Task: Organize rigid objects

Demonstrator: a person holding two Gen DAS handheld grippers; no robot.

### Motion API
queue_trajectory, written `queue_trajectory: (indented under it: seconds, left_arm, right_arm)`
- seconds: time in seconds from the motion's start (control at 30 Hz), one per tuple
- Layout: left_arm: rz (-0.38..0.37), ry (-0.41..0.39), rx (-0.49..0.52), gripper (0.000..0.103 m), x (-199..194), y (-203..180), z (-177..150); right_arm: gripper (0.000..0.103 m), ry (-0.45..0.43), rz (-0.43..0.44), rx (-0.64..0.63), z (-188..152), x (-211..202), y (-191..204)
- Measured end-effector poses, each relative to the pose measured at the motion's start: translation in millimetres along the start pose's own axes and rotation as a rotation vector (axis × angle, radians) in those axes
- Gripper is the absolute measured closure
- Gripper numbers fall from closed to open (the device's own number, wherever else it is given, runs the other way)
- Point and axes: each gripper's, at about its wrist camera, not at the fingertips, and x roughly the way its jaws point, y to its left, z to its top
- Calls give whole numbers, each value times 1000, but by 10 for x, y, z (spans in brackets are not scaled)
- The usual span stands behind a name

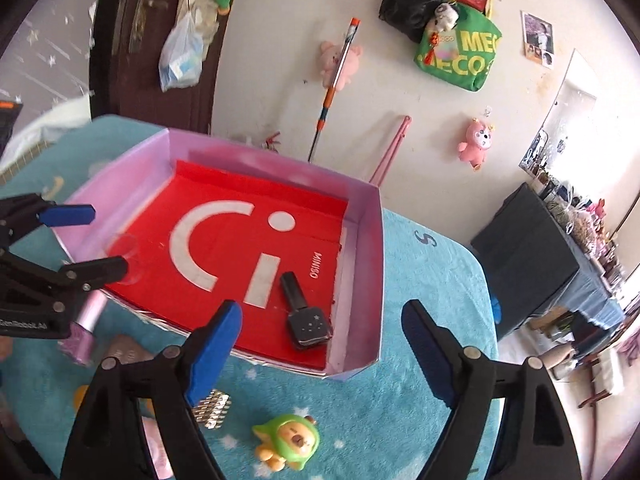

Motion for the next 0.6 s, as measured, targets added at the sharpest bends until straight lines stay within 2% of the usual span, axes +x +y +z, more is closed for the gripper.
queue_trajectory:
  seconds: [0.07, 0.13, 0.27, 0.47, 0.6]
  left_arm:
    - [17, -42, -18, 11, -160, -16, -33]
    - [26, -78, -25, 11, -304, -43, -66]
    - [50, -154, -33, 7, -601, -101, -181]
    - [71, -236, -48, 4, -1001, -177, -502]
    - [81, -273, -42, 4, -1165, -261, -817]
  right_arm:
    - [10, -39, 31, 35, -25, -166, -8]
    - [9, -84, 55, 53, -65, -344, -2]
    - [1, -164, 60, 76, -174, -687, 35]
    - [0, -239, 92, 124, -425, -1105, 93]
    - [0, -269, 77, 137, -654, -1270, 205]
